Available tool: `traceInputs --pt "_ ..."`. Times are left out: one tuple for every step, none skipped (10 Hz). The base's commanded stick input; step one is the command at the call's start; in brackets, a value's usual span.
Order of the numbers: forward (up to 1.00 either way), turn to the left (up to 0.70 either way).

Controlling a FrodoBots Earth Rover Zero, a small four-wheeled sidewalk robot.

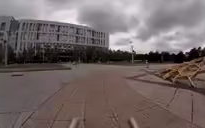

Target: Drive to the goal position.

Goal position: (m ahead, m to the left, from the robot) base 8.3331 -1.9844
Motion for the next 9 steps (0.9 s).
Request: traceInputs --pt "1.00 0.00" --pt "1.00 0.00" --pt "1.00 0.00" --pt "1.00 0.00" --pt "1.00 0.00" --pt "1.00 0.00" --pt "1.00 0.00" --pt "1.00 0.00" --pt "1.00 0.00"
